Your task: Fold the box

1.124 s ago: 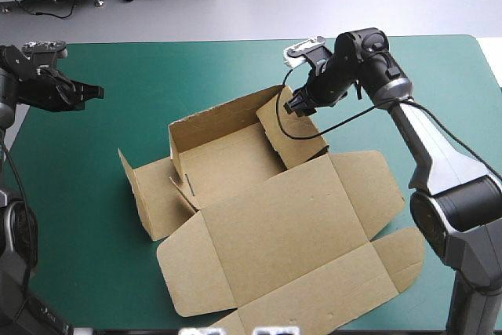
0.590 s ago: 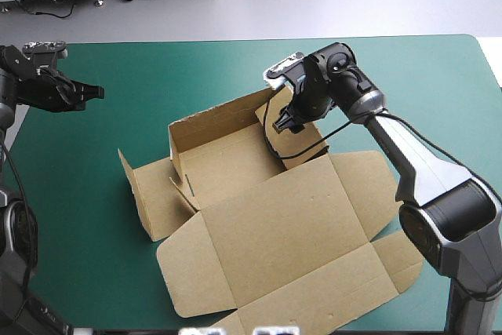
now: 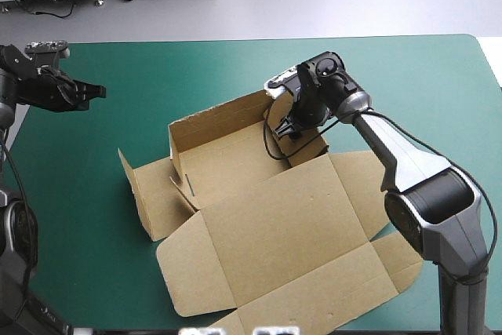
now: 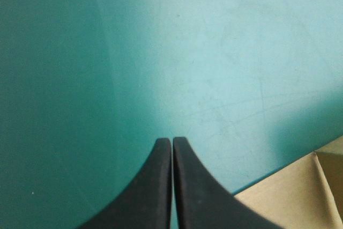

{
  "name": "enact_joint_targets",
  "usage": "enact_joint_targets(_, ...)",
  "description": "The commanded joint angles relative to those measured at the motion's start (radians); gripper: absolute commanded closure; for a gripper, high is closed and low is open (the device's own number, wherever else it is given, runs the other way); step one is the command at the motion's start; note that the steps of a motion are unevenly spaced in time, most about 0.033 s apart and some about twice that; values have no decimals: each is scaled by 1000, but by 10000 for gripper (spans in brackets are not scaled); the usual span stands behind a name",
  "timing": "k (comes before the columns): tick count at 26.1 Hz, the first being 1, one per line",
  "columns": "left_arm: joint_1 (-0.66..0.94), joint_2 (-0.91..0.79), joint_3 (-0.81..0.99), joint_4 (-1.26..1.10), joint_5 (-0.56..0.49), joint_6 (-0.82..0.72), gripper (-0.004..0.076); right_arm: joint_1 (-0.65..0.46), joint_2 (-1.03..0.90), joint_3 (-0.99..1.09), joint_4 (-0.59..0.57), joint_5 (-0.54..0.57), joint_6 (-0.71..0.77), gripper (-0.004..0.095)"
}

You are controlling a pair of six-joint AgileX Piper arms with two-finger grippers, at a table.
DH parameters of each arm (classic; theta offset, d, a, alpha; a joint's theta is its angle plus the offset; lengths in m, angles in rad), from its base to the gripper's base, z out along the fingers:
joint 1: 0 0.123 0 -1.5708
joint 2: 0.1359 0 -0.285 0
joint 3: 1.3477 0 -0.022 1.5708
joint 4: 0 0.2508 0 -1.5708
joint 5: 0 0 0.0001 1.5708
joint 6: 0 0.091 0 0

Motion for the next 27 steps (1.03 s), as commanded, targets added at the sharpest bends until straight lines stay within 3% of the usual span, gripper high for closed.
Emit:
enact_joint_targets(1,0,-48,-26,-22,-23,-1,727,-10,-48,-24,-10,0,13,280)
enact_joint_targets(3,0,-48,-26,-22,-23,1,727,-10,-48,-26,-14,2,18,378)
enact_joint_targets(5,0,-48,-26,-22,-23,1,727,-10,-48,-26,-33,9,18,582)
enact_joint_targets(7,0,-48,-26,-22,-21,1,727,-10,-48,-26,-75,12,21,878)
enact_joint_targets(8,0,-48,-26,-22,-19,1,727,-10,-48,-26,-93,12,32,923)
enact_joint_targets(10,0,-48,-26,-22,-19,1,727,-19,-55,-26,-114,12,32,922)
enact_joint_targets(13,0,-48,-26,-31,-19,1,727,-65,-83,-40,-54,12,21,932)
enact_joint_targets(20,0,-46,6,-75,-32,7,727,-310,-231,-75,318,12,-98,932)
enact_joint_targets(23,0,-46,65,-185,-54,53,728,-505,-359,-75,587,12,-164,931)
enact_joint_targets(25,-2,-54,119,-318,-81,109,728,-559,-426,-75,674,12,-199,931)
enact_joint_targets(27,-2,-83,184,-438,-137,182,729,-560,-486,-73,661,12,-201,932)
